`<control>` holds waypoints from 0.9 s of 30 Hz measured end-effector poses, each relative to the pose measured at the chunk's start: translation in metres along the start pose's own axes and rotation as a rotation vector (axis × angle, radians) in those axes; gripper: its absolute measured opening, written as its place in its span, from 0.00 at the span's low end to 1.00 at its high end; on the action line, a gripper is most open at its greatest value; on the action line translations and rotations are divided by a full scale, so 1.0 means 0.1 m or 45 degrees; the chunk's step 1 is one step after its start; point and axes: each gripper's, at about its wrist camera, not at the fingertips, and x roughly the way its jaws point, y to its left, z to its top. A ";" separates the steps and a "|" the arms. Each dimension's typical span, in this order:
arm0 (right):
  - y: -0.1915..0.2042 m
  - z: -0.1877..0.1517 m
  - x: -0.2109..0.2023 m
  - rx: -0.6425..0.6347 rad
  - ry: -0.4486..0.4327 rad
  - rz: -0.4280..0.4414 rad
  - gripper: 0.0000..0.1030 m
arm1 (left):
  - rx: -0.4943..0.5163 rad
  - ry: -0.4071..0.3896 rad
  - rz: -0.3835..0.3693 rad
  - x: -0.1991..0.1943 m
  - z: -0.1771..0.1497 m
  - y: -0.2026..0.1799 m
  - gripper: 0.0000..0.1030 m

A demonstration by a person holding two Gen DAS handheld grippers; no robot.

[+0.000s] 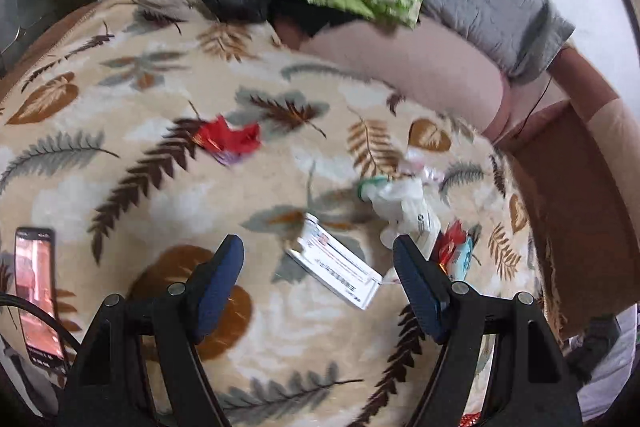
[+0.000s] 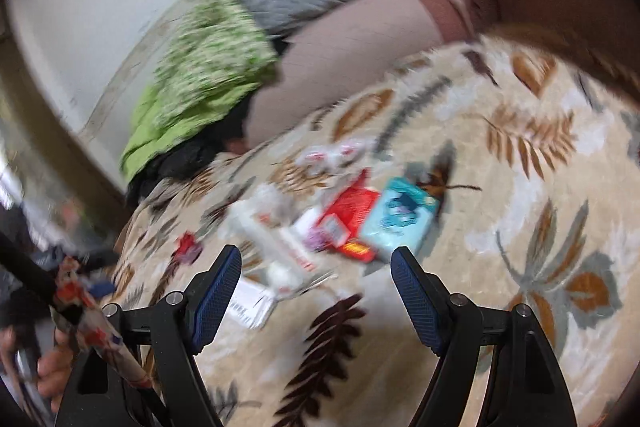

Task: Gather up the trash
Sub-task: 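Grasp the white tissue packet with the left tool while the right tool grasps the teal snack bag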

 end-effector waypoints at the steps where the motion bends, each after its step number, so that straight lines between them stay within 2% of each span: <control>1: -0.10 0.04 0.07 0.051 0.004 0.001 0.79 | 0.012 0.015 0.010 0.04 0.01 -0.09 0.74; 3: -0.33 0.13 0.23 0.179 0.011 -0.001 0.79 | 0.036 0.057 -0.027 0.16 0.08 -0.32 0.74; 8: -0.71 0.15 0.49 0.397 -0.017 0.014 0.78 | 0.054 0.078 -0.033 0.51 0.20 -0.74 0.74; 11: -0.77 0.08 0.65 0.409 0.004 0.009 0.78 | 0.077 0.122 -0.032 0.81 0.17 -0.89 0.74; 13: -0.82 0.02 0.81 0.431 0.049 0.019 0.76 | 0.119 0.139 -0.073 0.96 0.13 -0.93 0.74; 14: -0.82 0.03 0.87 0.427 0.049 0.006 0.75 | 0.145 0.180 -0.043 1.06 0.11 -0.96 0.74; 16: -0.77 0.06 0.92 0.390 0.026 -0.014 0.75 | 0.133 0.184 -0.068 1.13 0.13 -0.94 0.74; 17: -0.76 0.07 0.95 0.391 0.025 -0.012 0.72 | 0.126 0.172 -0.050 1.15 0.14 -0.94 0.74; 18: -0.74 0.07 0.98 0.389 0.029 -0.013 0.58 | 0.129 0.163 -0.038 1.17 0.14 -0.95 0.74; 19: -0.73 0.07 1.01 0.379 0.043 -0.020 0.50 | 0.144 0.156 -0.038 1.19 0.14 -0.96 0.74; 25: -0.73 0.02 0.89 0.342 -0.003 0.025 0.41 | 0.162 0.197 -0.012 1.42 0.11 -1.08 0.73; 26: -0.74 0.02 0.85 0.341 -0.013 0.026 0.41 | 0.164 0.199 -0.012 1.45 0.10 -1.10 0.70; 27: -0.76 0.01 0.83 0.346 -0.017 0.031 0.40 | 0.176 0.200 -0.008 1.45 0.08 -1.12 0.60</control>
